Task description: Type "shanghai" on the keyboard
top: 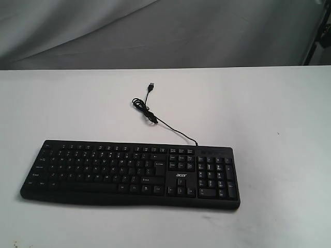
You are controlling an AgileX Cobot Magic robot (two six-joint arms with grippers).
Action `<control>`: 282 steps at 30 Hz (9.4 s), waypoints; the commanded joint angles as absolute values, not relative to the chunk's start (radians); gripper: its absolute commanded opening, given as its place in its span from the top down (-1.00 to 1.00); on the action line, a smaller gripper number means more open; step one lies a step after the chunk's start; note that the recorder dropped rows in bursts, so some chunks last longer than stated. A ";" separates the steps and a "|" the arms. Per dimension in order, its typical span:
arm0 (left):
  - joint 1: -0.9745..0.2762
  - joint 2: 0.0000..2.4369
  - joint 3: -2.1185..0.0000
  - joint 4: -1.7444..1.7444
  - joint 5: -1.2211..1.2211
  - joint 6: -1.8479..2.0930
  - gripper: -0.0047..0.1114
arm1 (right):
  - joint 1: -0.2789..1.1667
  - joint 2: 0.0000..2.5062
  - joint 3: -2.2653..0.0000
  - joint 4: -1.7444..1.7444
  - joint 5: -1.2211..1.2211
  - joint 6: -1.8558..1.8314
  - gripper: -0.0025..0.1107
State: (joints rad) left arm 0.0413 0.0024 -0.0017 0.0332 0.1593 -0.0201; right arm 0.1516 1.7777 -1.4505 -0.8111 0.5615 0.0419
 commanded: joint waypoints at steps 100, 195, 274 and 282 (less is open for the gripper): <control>0.035 0.000 0.000 0.033 0.153 -0.023 0.92 | 0.967 2.190 -1.532 0.665 0.433 -1.050 0.96; 0.035 0.000 0.000 0.033 0.153 -0.023 0.92 | 0.942 2.204 -1.532 0.627 0.482 -1.009 0.96; 0.035 0.000 0.000 0.033 0.153 -0.023 0.92 | 1.025 2.365 -1.964 0.384 0.717 -0.789 0.96; 0.035 0.000 0.000 0.033 0.153 -0.023 0.92 | 1.010 2.201 -1.578 0.482 0.470 -0.862 0.96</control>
State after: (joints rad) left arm 0.0413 0.0024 -0.0017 0.0332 0.1593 -0.0201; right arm 1.0138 2.2444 -1.6663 0.4178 0.5449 -0.8099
